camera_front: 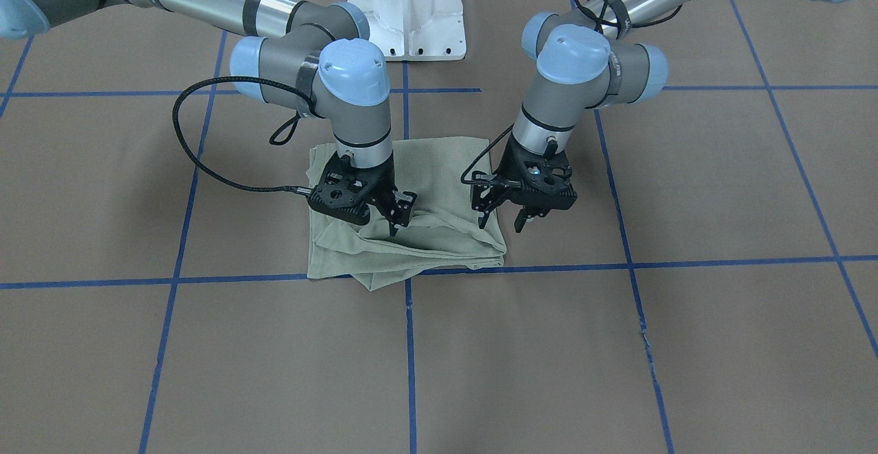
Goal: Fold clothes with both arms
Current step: 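Lift the near edge with both grippers and fold it away from the robot, then lay the folded edge down with both grippers near the far edge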
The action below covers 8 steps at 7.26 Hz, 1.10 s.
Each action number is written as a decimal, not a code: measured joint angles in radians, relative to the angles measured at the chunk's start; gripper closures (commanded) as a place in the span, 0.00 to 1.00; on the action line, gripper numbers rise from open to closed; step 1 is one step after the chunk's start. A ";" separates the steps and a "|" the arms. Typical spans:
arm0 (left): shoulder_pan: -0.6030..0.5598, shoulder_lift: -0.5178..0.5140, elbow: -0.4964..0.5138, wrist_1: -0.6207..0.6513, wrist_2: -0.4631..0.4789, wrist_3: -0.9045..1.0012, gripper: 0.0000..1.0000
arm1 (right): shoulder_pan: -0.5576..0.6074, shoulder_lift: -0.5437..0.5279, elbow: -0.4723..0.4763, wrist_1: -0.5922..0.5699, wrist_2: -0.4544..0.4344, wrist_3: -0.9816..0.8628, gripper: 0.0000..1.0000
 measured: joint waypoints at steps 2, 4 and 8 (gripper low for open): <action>-0.043 0.018 0.001 -0.006 -0.075 0.067 0.00 | -0.045 -0.012 0.039 -0.002 -0.003 -0.053 0.00; -0.050 0.022 0.002 -0.007 -0.087 0.076 0.00 | -0.111 -0.044 0.035 -0.003 -0.095 -0.147 0.00; -0.051 0.023 -0.001 -0.007 -0.089 0.073 0.00 | -0.046 -0.049 -0.074 -0.001 -0.187 -0.331 0.00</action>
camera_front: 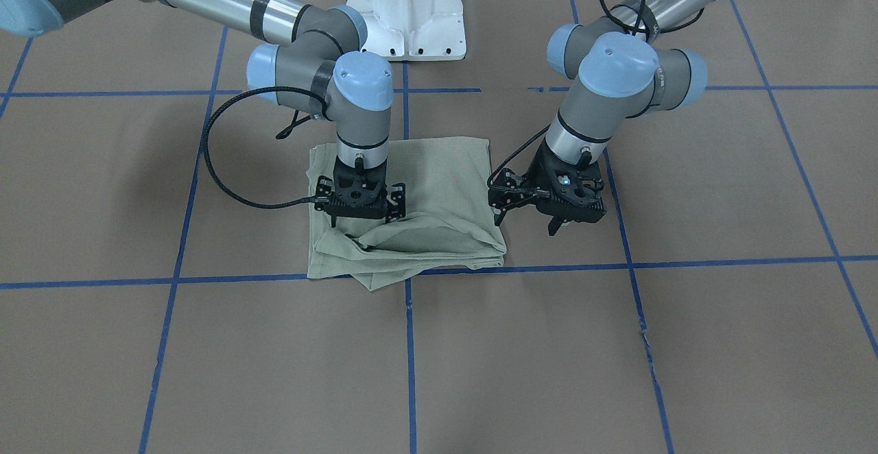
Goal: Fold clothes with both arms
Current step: 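Lay the folded edge down with both grippers near the far edge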
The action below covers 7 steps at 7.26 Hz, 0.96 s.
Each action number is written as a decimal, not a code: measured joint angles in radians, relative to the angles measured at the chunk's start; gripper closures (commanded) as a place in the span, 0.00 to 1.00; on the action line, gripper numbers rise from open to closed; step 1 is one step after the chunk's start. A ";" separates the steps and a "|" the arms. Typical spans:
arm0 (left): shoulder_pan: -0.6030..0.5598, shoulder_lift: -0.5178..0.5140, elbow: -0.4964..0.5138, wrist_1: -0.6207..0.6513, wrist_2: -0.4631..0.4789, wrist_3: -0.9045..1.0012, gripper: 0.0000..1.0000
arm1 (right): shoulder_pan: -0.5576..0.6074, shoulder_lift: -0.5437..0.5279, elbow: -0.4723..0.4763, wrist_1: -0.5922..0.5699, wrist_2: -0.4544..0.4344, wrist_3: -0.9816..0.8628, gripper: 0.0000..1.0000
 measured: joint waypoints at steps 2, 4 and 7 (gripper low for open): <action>0.000 0.001 -0.004 0.000 0.000 -0.003 0.00 | 0.081 0.025 -0.094 0.007 -0.061 -0.083 0.00; 0.001 0.001 -0.006 0.000 -0.001 -0.006 0.00 | 0.155 0.057 -0.141 0.018 -0.067 -0.163 0.00; 0.001 0.002 -0.004 -0.004 -0.002 -0.006 0.00 | 0.154 0.142 -0.143 0.016 0.105 0.019 0.09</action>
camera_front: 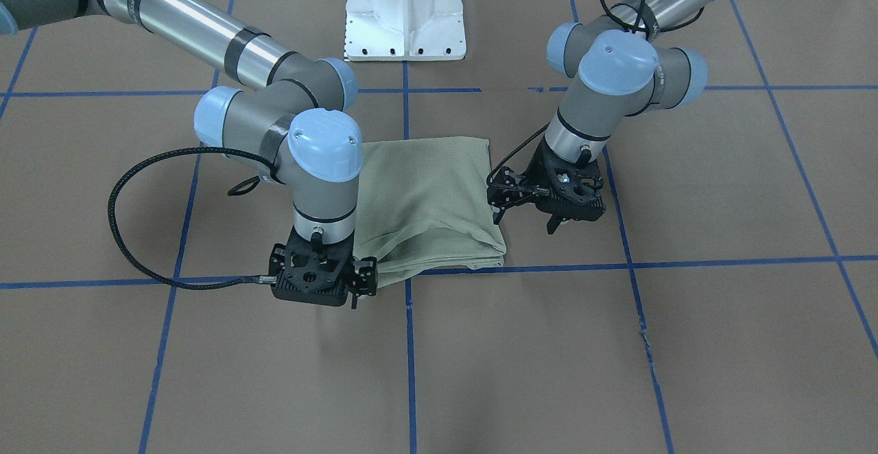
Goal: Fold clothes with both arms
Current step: 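Lay the folded edge down with both grippers near the far edge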
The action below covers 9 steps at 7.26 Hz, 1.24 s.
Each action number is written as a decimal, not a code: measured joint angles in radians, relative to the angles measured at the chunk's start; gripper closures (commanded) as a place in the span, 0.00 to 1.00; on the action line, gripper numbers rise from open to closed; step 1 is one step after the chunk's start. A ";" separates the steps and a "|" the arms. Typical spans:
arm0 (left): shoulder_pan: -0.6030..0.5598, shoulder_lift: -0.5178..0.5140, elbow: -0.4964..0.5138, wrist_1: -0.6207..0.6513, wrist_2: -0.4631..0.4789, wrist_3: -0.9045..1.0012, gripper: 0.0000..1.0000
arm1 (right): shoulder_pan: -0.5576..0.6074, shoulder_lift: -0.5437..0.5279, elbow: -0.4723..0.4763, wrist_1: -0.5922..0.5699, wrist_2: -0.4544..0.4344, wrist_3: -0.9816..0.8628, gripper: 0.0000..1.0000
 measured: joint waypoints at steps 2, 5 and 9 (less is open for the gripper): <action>0.000 0.000 0.001 -0.003 0.000 -0.001 0.00 | -0.068 0.011 0.002 -0.009 0.012 0.164 0.32; 0.000 0.000 -0.001 -0.004 0.000 -0.003 0.00 | -0.116 -0.012 0.002 -0.021 -0.025 0.250 0.50; 0.007 0.000 -0.003 -0.005 0.000 -0.009 0.00 | -0.109 -0.015 0.001 -0.033 -0.040 0.252 1.00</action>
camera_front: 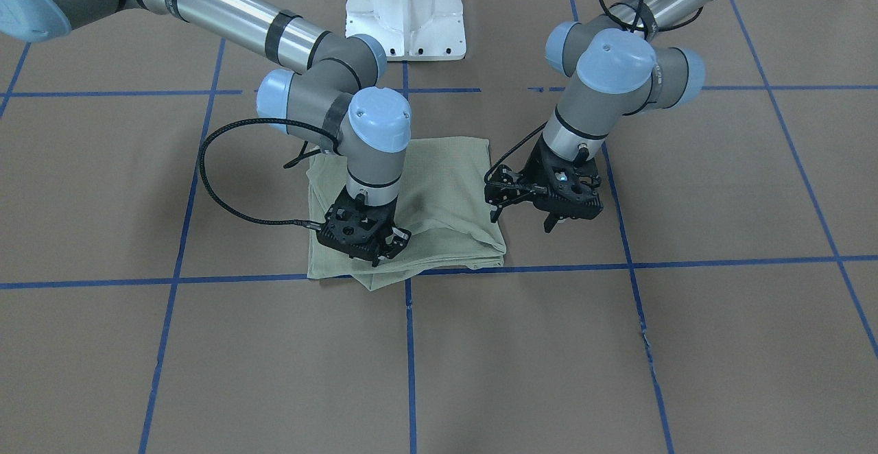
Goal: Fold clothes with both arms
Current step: 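Lay the folded edge down with both grippers near the far edge, then open both grippers and lift them off the folded shirt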
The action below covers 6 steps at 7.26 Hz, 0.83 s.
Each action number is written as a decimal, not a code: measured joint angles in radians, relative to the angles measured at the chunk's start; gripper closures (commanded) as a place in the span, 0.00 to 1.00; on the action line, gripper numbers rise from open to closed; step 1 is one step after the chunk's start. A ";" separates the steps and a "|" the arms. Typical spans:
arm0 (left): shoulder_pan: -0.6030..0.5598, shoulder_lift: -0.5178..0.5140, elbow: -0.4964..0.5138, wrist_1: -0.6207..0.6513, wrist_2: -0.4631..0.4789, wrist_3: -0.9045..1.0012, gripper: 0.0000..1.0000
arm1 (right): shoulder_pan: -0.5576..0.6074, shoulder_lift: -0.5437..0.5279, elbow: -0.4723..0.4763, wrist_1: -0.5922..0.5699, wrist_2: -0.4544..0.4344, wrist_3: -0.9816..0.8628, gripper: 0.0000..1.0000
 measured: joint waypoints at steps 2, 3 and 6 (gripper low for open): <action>0.003 0.000 0.002 -0.007 0.001 -0.010 0.00 | 0.018 0.000 -0.001 -0.002 -0.007 -0.006 1.00; 0.005 0.000 0.005 -0.019 0.001 -0.016 0.00 | 0.025 -0.001 -0.002 -0.008 -0.018 -0.009 1.00; 0.010 0.000 0.011 -0.033 0.001 -0.024 0.00 | 0.032 -0.001 -0.004 -0.034 -0.051 -0.042 0.00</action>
